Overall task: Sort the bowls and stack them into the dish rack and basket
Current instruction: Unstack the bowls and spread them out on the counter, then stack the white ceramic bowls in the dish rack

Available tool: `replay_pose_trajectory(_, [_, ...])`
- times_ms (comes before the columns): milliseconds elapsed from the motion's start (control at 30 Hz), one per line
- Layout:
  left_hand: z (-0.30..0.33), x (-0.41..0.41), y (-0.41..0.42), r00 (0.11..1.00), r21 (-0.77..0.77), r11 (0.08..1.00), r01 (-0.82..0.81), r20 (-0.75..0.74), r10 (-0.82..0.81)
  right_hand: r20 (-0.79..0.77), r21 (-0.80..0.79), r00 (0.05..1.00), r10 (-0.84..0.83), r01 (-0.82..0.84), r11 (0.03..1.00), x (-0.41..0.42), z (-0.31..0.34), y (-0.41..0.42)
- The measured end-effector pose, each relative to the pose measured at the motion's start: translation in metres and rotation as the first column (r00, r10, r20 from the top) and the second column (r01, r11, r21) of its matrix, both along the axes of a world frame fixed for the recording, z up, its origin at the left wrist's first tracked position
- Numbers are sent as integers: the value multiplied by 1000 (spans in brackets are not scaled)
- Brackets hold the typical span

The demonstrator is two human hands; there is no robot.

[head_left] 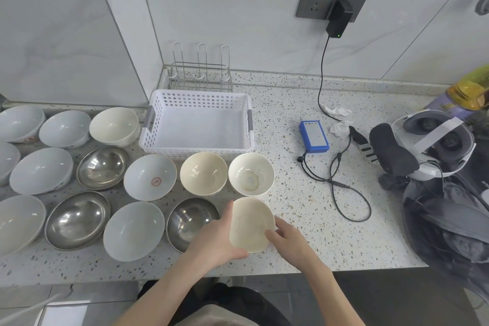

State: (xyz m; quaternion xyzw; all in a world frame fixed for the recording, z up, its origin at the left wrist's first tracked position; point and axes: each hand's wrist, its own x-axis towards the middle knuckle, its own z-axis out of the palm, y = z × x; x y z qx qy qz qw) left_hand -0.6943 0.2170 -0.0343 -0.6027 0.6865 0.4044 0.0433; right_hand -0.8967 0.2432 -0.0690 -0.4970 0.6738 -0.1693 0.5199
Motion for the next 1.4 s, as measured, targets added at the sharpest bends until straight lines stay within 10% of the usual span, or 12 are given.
replay_pose_trajectory(433, [7,2,0,999,21,1000,19,36,-20,-185,78,981,63,-49,996,7,18,-3])
replay_pose_trajectory(833, [39,91,-25,927,-170,942,-291,-293,234,-600,-79,796,-84,46,996,43,95,-44])
replay_pose_trajectory(1400, [51,492,47,743,-267,704,-658,-384,549,-356,-222,887,295,-387,895,470,95,-42])
